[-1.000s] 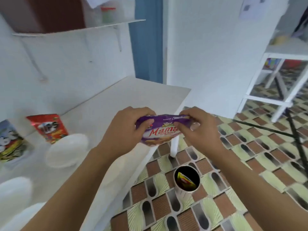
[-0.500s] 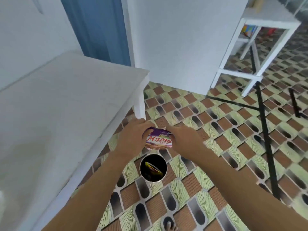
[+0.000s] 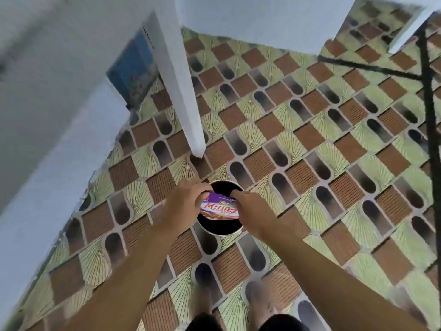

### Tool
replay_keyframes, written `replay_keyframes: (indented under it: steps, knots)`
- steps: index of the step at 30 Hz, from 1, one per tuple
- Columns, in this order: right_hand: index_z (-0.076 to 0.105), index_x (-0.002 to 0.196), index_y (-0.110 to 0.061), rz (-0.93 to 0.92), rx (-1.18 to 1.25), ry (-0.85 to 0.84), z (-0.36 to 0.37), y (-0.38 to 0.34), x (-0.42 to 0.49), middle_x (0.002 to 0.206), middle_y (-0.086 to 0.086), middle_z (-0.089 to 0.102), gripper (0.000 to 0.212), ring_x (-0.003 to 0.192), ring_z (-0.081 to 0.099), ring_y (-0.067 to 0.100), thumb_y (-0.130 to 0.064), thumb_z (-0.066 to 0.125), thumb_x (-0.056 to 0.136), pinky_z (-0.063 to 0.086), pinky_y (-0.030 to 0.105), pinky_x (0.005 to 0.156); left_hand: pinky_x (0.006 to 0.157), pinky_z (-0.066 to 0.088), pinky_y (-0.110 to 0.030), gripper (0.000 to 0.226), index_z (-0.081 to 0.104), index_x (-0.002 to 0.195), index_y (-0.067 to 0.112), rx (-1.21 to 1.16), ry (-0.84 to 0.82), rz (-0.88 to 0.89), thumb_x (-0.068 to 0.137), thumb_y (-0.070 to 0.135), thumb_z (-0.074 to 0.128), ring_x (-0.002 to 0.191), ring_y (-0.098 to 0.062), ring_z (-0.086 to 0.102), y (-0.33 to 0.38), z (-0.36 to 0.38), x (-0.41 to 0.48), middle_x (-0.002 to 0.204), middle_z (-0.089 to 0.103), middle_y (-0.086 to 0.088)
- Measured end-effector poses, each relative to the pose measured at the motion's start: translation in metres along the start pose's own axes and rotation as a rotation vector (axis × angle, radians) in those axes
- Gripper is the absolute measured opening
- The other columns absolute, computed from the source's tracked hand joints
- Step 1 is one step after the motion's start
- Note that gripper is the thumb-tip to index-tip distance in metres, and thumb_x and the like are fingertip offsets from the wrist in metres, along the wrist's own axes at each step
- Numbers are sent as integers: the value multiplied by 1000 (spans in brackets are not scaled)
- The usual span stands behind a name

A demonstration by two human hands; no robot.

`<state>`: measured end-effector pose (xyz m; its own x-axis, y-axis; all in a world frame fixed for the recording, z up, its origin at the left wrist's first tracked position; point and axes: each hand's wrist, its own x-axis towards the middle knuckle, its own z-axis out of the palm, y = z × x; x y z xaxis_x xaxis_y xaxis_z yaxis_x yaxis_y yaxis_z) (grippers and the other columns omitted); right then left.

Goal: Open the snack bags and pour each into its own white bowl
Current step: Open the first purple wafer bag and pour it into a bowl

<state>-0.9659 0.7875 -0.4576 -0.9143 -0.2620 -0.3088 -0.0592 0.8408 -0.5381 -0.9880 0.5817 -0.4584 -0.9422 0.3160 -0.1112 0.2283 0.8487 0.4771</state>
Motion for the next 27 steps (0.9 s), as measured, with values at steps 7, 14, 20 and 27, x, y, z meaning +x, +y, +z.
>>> replay_keyframes:
  steps: [7, 14, 20, 27]
  knots:
    - [53, 126, -18, 100, 35, -59, 93, 57, 41, 117, 7, 66, 28, 99, 61, 20, -24, 56, 99, 57, 36, 77, 80, 54, -30, 28, 63, 126, 19, 33, -163, -31, 101, 25, 54, 109, -19, 55, -55, 91, 22, 115, 66, -5]
    - [59, 118, -24, 76, -77, 92, 56, 36, 28, 106, -4, 62, 25, 91, 60, 18, -37, 55, 97, 55, 34, 73, 83, 56, -38, 28, 63, 121, 28, 130, -152, -57, 99, 42, 53, 93, -15, 63, -19, 47, 25, 99, 66, 5]
    - [61, 108, -22, -1, -108, 172, -71, -49, -24, 98, -5, 65, 18, 87, 61, 18, -35, 53, 98, 50, 31, 67, 76, 58, -37, 22, 64, 114, 29, 176, -55, -24, 101, 41, 51, 82, -15, 66, 74, -91, 3, 94, 68, 7]
    - [53, 93, -21, -208, -211, 194, -226, -186, -112, 83, -6, 57, 11, 74, 57, 20, -30, 48, 97, 49, 34, 62, 73, 53, -34, 19, 61, 108, 33, 165, 124, -97, 102, 44, 46, 78, -12, 57, 184, -286, -97, 86, 57, 11]
